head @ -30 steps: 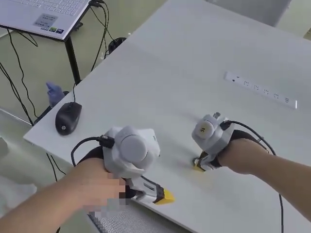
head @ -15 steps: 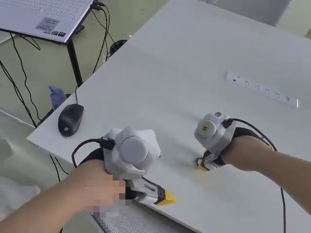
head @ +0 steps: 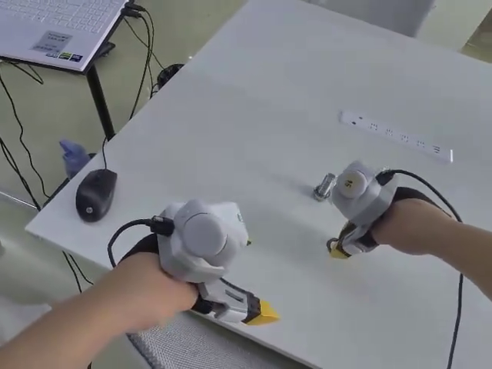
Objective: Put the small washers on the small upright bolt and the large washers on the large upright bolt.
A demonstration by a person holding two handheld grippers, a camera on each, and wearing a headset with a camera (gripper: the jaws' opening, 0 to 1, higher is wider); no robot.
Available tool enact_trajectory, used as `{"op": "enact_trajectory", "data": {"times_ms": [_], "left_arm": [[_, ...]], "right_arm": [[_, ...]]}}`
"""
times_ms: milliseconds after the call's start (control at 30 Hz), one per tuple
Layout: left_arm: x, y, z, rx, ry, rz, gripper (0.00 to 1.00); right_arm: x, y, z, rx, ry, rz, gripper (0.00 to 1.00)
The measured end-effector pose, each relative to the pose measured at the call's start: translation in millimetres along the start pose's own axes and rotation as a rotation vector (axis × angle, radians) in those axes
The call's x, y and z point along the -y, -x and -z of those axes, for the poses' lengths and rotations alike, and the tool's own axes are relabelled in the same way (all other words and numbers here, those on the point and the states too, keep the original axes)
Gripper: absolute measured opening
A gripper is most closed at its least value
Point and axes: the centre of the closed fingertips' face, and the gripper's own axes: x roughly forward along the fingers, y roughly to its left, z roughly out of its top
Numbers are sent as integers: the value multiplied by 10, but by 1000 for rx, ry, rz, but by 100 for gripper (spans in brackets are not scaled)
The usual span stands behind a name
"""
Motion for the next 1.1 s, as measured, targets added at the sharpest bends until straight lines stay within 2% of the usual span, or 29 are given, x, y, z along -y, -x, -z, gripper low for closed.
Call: {"op": "enact_trajectory", "data": {"times_ms": [133,233,333,467,700,867,1100], "left_arm": [[-55,-26,-19,7,-3,-13,76],[-134,-41,-35,14,0,-45,83],[-191,-45,-78,39,-3,-63,88],[-252,-61,-55,35,1,-75,90],[-266,-95,-67,59,10,-79,99],[-268,-125,-85,79,25,-70,99],[-314,-162,-134,110,17,-66,100]], "right_arm": [[72,85,69,-5,-9,2,22],[103,131,83,-1,-18,3,22],[99,193,70,7,-23,11,22],[125,275,20,7,-17,16,22],[251,423,-78,9,0,30,22],[355,469,-125,5,10,36,22],[523,510,-240,21,-5,35,22]]}}
